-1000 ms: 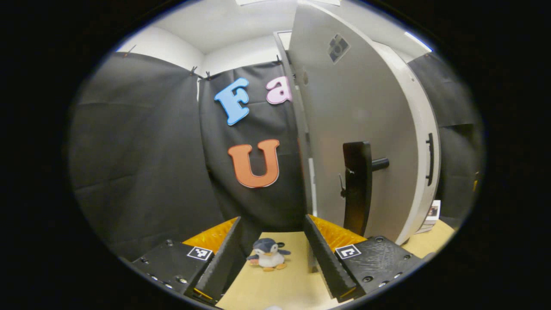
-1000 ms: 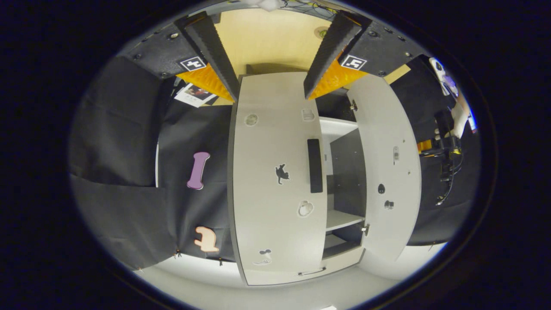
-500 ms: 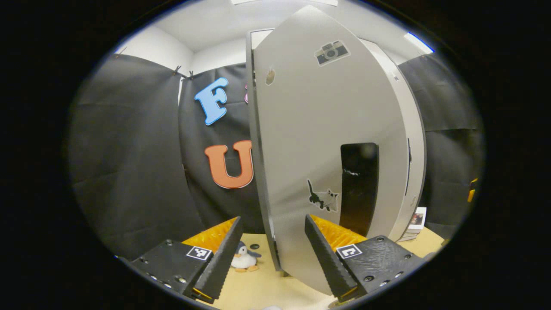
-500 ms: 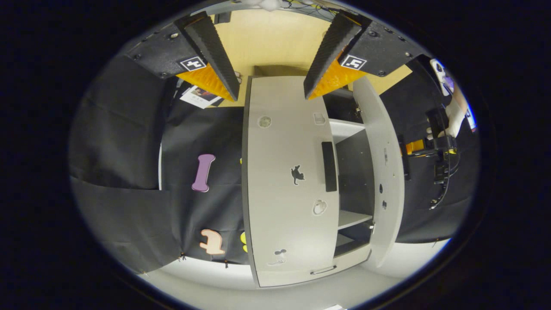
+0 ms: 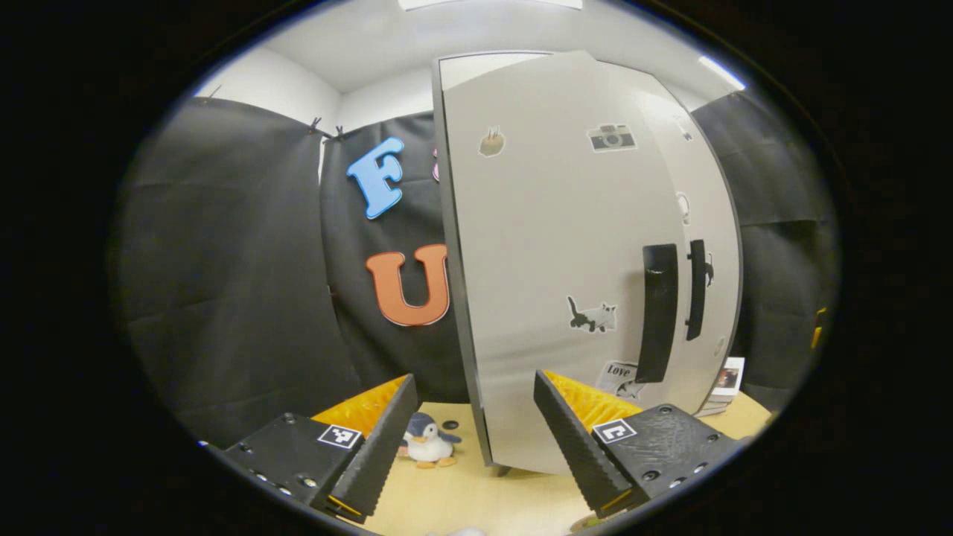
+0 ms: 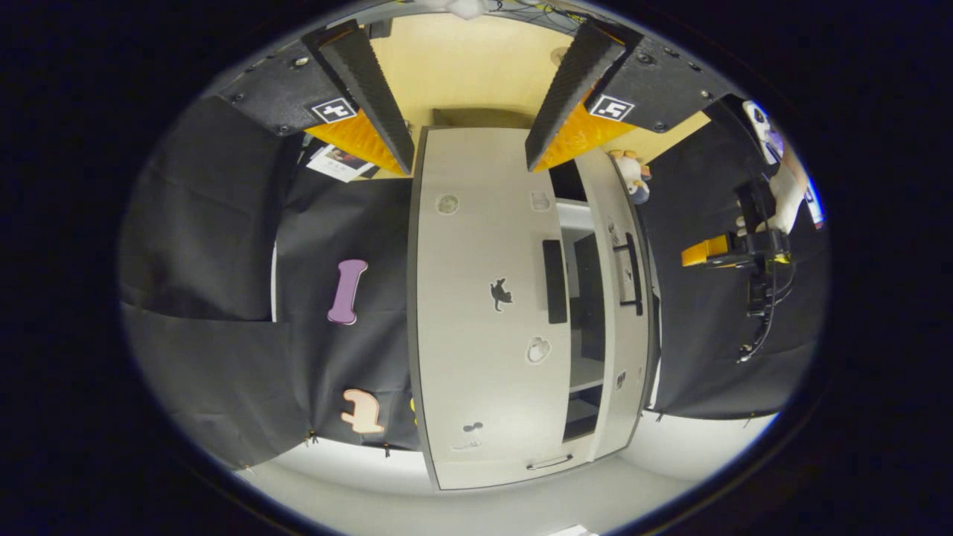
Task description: Grasp the bottle in the cabinet with the left hand and place it on the coaster, then close the right door with the right hand and the left door with the left hand.
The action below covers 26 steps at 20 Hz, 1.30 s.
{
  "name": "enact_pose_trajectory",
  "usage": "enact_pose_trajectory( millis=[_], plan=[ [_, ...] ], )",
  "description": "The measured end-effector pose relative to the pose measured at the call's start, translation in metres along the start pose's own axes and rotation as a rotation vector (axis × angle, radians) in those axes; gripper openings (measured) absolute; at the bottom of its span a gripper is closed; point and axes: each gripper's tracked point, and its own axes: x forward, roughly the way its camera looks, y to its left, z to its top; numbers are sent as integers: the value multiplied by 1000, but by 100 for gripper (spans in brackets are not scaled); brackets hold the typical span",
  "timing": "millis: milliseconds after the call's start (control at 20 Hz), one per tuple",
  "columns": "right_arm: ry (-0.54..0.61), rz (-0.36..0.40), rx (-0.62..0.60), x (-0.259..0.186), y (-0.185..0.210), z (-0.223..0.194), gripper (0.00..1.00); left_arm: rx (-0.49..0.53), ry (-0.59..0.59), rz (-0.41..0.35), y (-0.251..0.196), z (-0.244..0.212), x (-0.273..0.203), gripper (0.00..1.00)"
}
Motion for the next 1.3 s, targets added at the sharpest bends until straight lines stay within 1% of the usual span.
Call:
enact_pose_trajectory(
  millis=[250,500,550,650,750,800,950,1000,1050,1100,1150,1300],
  plan=[
    [-24,-5,3,0,14,8,99,-42,-9,-40,-15,5,-26,97],
    [-71,-31,8,-1,19,17,98,-25,-12,-43,-27,4,-55,97],
    [-77,-36,10,-2,20,17,96,-24,-14,-43,-29,2,-63,97],
    [-88,-48,14,-3,22,16,96,-25,-11,-47,-32,-3,-76,97],
    [-92,-57,13,-5,23,13,100,-18,-8,-28,-28,-10,-91,97],
    [-91,-61,12,-6,24,11,96,-16,-6,-9,-23,-14,-97,97],
    [-90,-65,8,-6,28,3,96,-43,-10,29,-18,-28,-115,97],
    [-93,-66,6,-6,30,3,98,-48,-15,47,-14,-31,-117,97],
    [-91,-70,3,-5,30,1,96,-58,-10,52,-14,-36,-119,96],
    [-90,-69,1,-5,32,0,98,-64,-2,44,-18,-40,-120,97],
    [-90,-67,-1,-4,35,1,96,-65,10,36,-19,-43,-120,97],
    [-97,-65,-5,-4,39,3,96,-51,19,27,-18,-43,-118,97]
  ],
)
